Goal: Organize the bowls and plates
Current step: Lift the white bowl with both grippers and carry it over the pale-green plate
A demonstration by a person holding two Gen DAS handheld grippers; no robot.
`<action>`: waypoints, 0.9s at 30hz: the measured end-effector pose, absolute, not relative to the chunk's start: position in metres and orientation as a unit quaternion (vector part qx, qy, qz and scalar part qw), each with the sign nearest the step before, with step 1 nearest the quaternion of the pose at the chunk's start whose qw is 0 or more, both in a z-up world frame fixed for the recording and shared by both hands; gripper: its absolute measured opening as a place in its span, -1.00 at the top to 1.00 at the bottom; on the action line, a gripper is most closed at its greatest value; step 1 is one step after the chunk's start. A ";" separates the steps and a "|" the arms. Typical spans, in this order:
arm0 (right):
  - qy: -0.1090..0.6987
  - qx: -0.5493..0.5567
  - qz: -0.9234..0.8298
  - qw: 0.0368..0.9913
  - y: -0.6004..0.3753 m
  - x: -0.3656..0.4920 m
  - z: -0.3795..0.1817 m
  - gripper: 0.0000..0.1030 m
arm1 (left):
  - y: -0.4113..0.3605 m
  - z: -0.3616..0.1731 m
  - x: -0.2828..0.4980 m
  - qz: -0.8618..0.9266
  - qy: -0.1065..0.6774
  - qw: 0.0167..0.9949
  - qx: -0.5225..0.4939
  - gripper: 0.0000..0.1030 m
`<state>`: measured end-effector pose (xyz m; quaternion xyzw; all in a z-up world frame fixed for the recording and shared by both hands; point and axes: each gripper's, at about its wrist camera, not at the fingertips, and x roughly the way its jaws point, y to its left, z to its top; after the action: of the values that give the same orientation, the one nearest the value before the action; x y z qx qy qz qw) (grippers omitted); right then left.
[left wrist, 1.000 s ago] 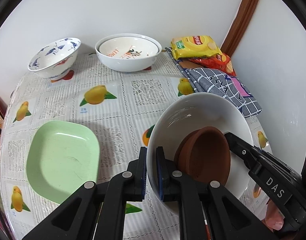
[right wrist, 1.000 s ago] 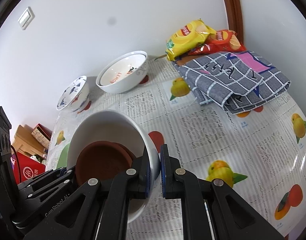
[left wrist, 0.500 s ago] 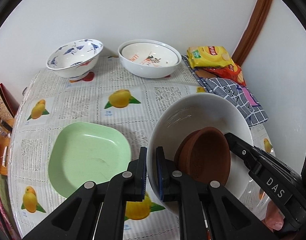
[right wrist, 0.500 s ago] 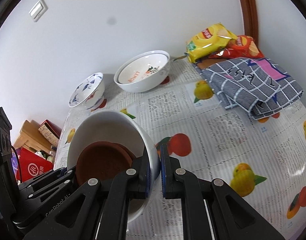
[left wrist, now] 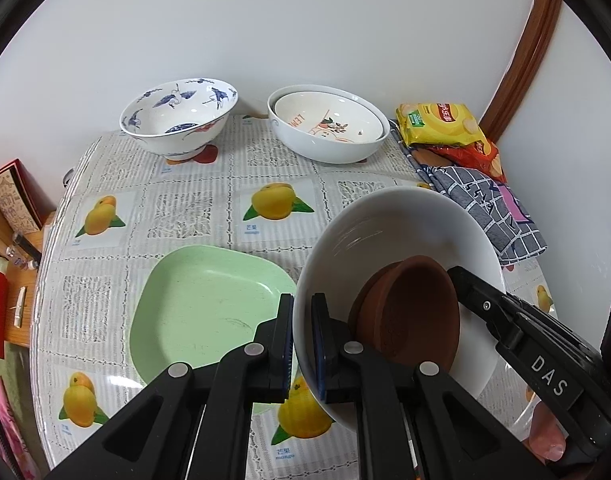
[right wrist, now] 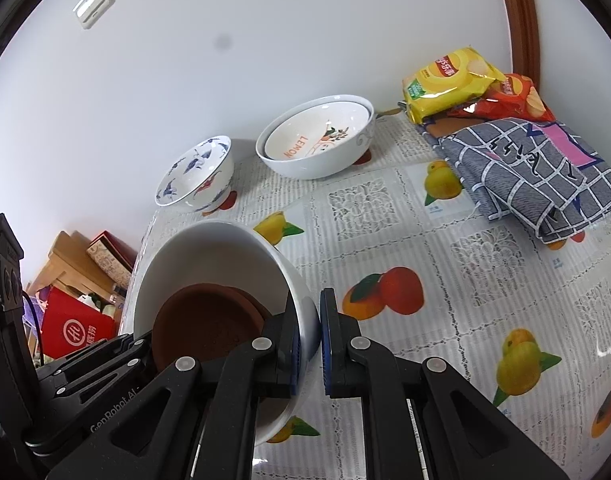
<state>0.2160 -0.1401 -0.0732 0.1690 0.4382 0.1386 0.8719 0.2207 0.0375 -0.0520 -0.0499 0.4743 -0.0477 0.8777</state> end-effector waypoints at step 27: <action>0.449 0.156 0.170 0.863 -0.091 0.224 -0.081 0.82 | 0.088 -0.060 0.221 -0.014 0.478 0.875 -0.070 0.83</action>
<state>0.2235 -0.0907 -0.0809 0.1560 0.4487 0.1702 0.8633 0.2210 0.0878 -0.0595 -0.0696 0.4784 -0.0143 0.8752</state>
